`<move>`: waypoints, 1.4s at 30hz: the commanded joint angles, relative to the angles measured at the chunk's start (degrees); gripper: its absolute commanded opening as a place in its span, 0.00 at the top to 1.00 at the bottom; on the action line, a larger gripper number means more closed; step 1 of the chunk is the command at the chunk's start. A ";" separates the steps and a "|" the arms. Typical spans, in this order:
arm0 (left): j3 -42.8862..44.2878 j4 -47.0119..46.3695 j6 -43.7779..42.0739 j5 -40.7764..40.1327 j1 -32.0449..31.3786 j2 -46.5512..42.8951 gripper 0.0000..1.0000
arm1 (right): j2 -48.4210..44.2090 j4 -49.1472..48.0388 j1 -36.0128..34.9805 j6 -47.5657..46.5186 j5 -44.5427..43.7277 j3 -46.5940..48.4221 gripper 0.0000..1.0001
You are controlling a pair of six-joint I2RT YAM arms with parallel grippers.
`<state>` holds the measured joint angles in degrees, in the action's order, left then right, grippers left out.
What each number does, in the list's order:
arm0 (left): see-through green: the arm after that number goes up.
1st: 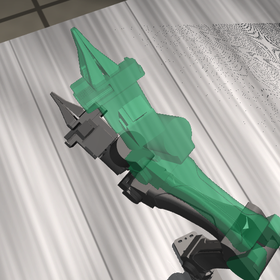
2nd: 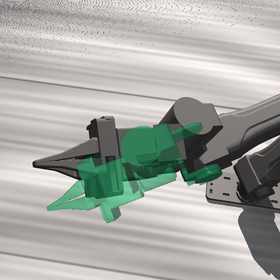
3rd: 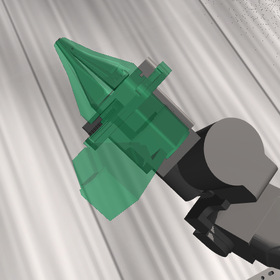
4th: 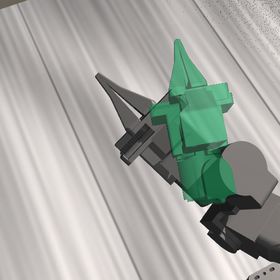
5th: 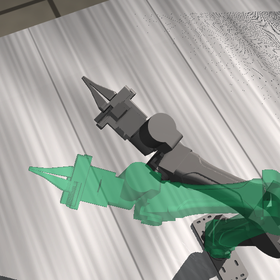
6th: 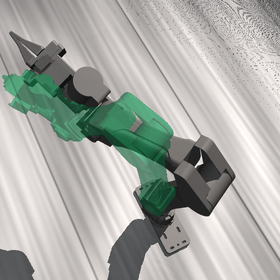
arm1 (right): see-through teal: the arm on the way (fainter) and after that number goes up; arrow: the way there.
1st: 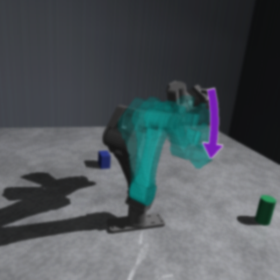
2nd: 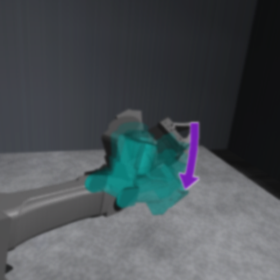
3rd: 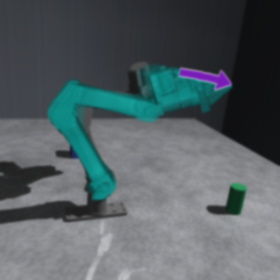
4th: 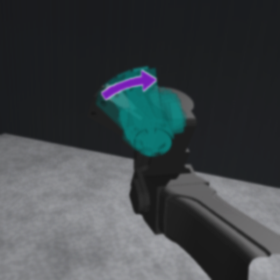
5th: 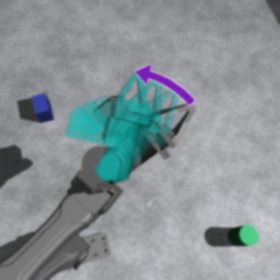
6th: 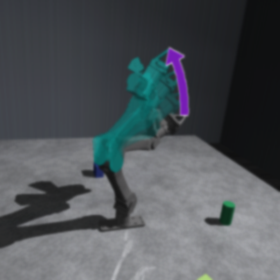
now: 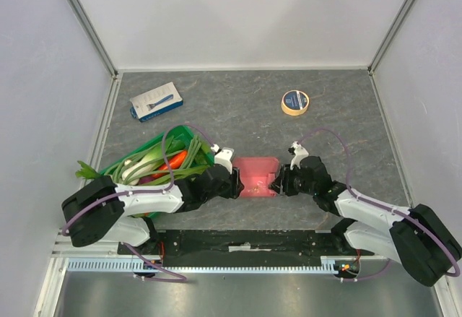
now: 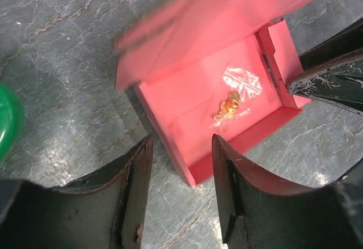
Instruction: Fold the paper box
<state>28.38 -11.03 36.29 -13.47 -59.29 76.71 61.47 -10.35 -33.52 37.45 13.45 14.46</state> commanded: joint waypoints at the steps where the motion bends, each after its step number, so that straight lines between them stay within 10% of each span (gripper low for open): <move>1: 1.15 -4.18 -1.75 -1.99 -0.39 1.86 0.48 | 1.45 0.50 -3.12 -1.50 -4.57 3.29 0.60; 31: 0.89 -6.73 -3.86 -1.47 -0.39 4.77 0.65 | 9.18 15.88 -18.42 0.33 -33.83 14.44 0.74; 42: 0.53 -6.73 -3.42 -2.08 -0.39 4.42 0.63 | 23.06 29.06 -29.93 6.84 -53.08 24.03 1.00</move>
<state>28.38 -14.22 34.02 -14.92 -59.35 81.01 79.22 12.71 -59.44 39.83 -31.00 34.70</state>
